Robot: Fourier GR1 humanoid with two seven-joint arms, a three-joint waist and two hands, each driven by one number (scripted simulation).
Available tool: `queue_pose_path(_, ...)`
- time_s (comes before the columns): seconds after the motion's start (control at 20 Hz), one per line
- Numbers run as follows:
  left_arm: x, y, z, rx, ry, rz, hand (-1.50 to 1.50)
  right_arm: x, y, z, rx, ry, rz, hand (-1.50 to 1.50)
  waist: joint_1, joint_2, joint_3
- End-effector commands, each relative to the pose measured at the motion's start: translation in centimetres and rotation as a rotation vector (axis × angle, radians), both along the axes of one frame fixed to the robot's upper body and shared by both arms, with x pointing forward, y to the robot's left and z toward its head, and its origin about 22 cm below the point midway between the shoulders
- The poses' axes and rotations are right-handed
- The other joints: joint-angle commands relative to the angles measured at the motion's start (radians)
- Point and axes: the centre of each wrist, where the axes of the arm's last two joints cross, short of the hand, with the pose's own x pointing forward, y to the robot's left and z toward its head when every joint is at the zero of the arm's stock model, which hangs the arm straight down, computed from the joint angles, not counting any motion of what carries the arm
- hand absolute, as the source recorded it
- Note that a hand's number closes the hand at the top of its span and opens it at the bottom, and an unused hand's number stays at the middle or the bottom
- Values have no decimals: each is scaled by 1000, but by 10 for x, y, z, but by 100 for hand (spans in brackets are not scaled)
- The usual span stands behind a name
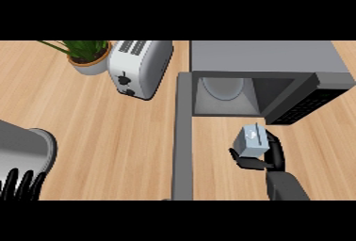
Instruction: Pick up the milk, place it into the microwave and close the microwave
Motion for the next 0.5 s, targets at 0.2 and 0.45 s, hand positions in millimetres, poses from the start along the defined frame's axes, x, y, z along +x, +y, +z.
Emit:
queue_pose_path(0.2, 7, -8, -3, 8, 0, -4, -150, 13, 10, -2, 0, -65, -181, 150, 10, 7, 3)
queue_pose_path(0.45, -5, 0, 0, 9, 4, -20, -150, 27, 12, 9, 76, -145, -181, 150, 2, 2, 1)
